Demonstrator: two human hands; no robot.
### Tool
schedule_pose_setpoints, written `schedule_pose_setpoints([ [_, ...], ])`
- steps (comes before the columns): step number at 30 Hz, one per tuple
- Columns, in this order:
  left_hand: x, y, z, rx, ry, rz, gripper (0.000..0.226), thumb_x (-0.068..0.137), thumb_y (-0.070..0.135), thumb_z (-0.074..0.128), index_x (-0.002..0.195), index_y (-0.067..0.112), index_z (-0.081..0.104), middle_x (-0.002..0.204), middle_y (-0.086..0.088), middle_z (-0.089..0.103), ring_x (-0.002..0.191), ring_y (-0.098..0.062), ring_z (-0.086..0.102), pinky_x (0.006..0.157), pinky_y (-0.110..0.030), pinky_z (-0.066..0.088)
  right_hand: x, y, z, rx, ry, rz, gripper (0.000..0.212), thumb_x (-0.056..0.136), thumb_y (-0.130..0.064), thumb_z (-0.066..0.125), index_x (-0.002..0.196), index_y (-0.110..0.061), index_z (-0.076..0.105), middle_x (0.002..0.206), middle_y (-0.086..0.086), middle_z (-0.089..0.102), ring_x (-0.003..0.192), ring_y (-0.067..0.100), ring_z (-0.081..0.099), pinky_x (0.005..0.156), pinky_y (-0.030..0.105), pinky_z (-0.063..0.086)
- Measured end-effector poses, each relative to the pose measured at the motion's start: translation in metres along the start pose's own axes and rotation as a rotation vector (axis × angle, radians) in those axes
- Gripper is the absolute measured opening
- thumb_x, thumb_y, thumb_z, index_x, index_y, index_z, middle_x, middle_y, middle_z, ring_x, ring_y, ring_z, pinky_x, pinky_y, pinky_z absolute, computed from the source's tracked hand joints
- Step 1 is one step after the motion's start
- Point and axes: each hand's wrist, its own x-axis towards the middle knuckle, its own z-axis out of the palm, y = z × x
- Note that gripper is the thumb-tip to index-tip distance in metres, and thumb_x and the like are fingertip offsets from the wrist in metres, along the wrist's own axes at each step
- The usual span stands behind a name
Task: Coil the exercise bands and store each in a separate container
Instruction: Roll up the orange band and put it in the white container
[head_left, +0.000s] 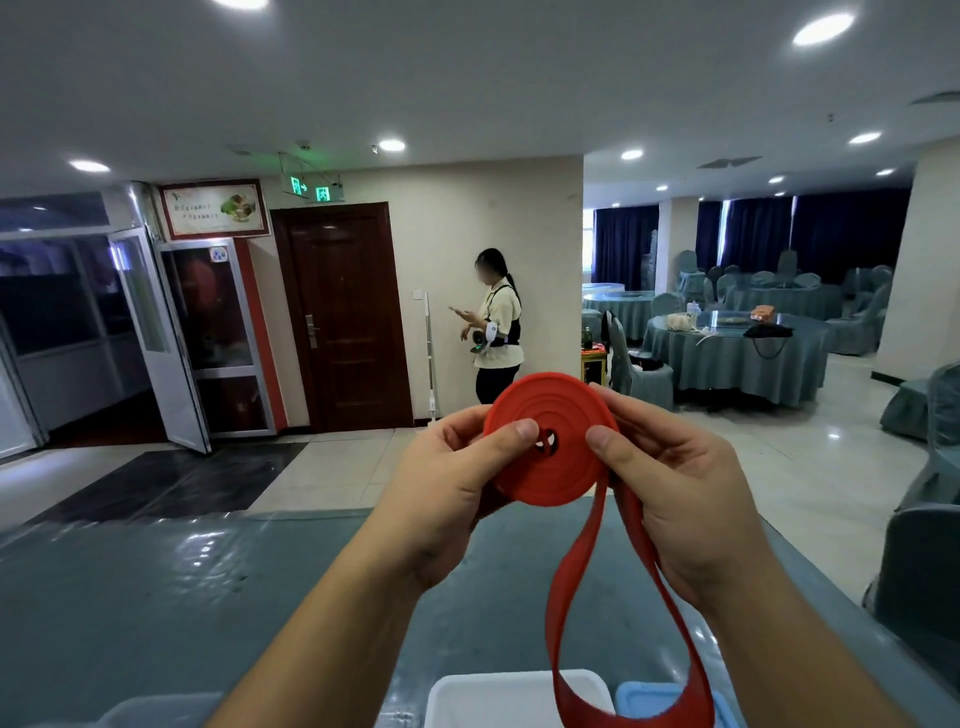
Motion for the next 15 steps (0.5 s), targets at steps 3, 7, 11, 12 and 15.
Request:
schedule_pose_setpoints([
  [3,-0.003,0.006,-0.001,0.065,-0.026,-0.01,0.046,0.072,0.022,0.086,0.115,0.009,0.074,0.107,-0.014,0.079,0.093,-0.025,0.077,0.077,-0.033,0.063,0.0,-0.003,-0.001,-0.034,0.003,-0.011,0.035,0.073,-0.018,0.078,0.108,-0.023,0.082,0.108,0.01,0.081,0.104,0.027,0.078,0.089,0.031,0.062],
  [7,-0.005,0.02,-0.004,0.153,-0.101,-0.015,0.045,0.073,0.021,0.087,0.115,0.009,0.075,0.107,-0.014,0.079,0.093,-0.026,0.078,0.075,-0.029,0.062,-0.001,-0.007,0.0,-0.034,-0.015,0.0,0.034,0.072,-0.023,0.079,0.106,-0.023,0.083,0.107,0.011,0.081,0.103,0.028,0.078,0.09,0.036,0.063],
  [11,-0.008,0.013,0.002,0.077,-0.066,-0.008,0.049,0.071,0.022,0.087,0.116,0.009,0.074,0.108,-0.013,0.079,0.092,-0.023,0.076,0.078,-0.033,0.064,-0.003,-0.009,0.002,0.047,0.033,0.012,0.03,0.075,-0.023,0.076,0.104,-0.023,0.084,0.105,0.013,0.081,0.097,0.026,0.08,0.081,0.027,0.063],
  [12,-0.008,0.012,0.001,0.08,-0.071,-0.021,0.048,0.072,0.018,0.09,0.116,0.009,0.074,0.108,-0.013,0.079,0.094,-0.024,0.075,0.081,-0.036,0.064,-0.004,-0.01,0.001,0.058,0.03,0.015,0.028,0.075,-0.02,0.076,0.102,-0.023,0.085,0.103,0.014,0.081,0.095,0.025,0.08,0.079,0.025,0.063],
  [15,-0.009,0.018,-0.005,0.201,-0.158,-0.07,0.04,0.076,0.016,0.085,0.115,0.012,0.076,0.11,-0.013,0.078,0.099,-0.028,0.076,0.083,-0.037,0.064,-0.006,-0.013,0.0,0.033,-0.004,0.043,0.027,0.071,-0.019,0.078,0.097,-0.022,0.086,0.099,0.015,0.081,0.09,0.027,0.08,0.076,0.026,0.063],
])
